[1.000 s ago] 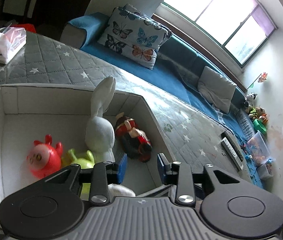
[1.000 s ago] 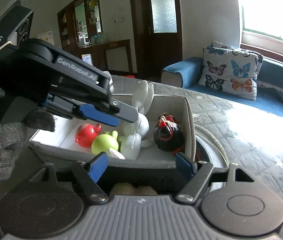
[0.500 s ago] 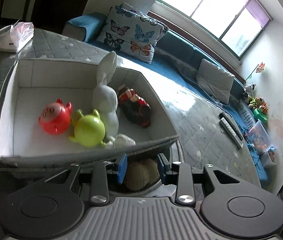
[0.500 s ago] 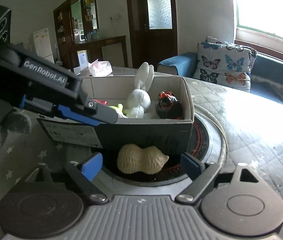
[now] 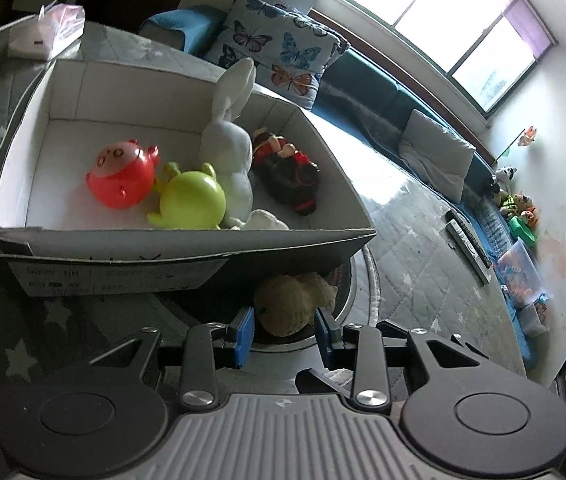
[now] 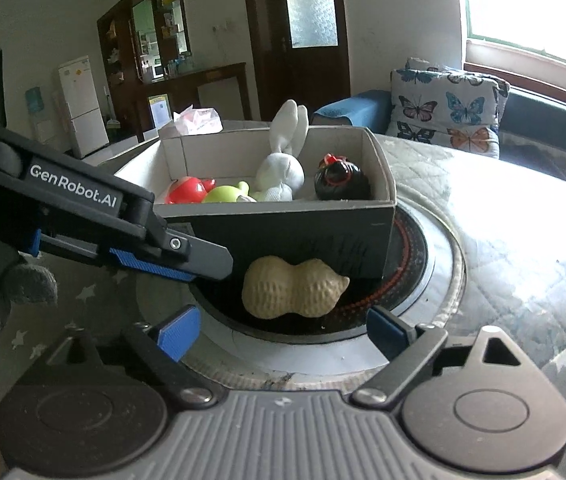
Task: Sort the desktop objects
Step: 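Move the right tool to the beige peanut-shaped plush and grasp it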
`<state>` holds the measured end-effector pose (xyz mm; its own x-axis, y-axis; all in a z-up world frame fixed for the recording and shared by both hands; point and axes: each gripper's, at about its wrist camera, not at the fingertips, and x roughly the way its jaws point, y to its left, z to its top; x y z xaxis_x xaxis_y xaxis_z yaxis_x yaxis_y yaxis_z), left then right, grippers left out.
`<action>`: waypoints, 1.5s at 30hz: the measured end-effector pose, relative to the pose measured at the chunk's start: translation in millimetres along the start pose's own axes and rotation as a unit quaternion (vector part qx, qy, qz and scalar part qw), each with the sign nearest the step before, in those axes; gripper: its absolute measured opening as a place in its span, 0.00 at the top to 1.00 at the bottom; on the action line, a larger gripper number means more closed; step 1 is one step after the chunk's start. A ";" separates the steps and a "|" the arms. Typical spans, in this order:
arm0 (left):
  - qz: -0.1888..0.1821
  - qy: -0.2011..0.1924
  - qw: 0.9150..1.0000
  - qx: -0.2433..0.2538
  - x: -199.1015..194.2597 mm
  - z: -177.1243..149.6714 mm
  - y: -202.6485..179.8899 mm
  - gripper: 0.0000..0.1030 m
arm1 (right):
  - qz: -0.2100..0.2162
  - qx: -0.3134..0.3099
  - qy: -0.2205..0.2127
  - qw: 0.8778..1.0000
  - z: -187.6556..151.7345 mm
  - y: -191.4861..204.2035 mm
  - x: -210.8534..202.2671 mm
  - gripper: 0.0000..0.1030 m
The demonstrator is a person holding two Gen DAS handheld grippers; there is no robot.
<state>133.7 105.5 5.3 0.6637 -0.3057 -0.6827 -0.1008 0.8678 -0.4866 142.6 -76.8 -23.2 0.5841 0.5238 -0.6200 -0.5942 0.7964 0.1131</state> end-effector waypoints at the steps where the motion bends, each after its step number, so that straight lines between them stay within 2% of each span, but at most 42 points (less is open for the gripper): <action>1: 0.000 0.001 1.000 -0.003 1.0 -0.3 1.2 0.66 | -0.001 0.001 0.002 1.000 -0.9 0.0 2.0 0.11; 19: -0.028 0.015 0.998 -0.057 23.9 5.4 11.8 0.65 | -0.003 0.012 0.010 1.000 5.6 -3.9 29.4 0.15; 25: -0.027 0.014 0.997 -0.071 30.6 7.5 13.7 0.64 | 0.000 0.009 0.010 1.000 12.3 -4.4 38.8 0.16; 34: -0.029 0.026 0.995 -0.088 39.4 9.7 21.7 0.64 | 0.006 0.003 0.018 1.000 12.4 -6.7 49.2 0.25; 36: -0.033 0.028 0.995 -0.088 41.3 10.5 22.3 0.64 | 0.003 0.004 0.017 1.000 12.2 -7.7 49.6 0.31; 45: -0.033 0.026 0.998 -0.054 36.8 7.4 13.4 0.64 | -0.001 0.005 0.010 1.000 10.2 -7.7 44.0 0.33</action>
<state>162.2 108.8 -22.3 0.6331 -0.3829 -0.6728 -0.1385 0.7991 -0.5851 178.5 -56.9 -43.4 0.5736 0.5168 -0.6355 -0.5873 0.8003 0.1207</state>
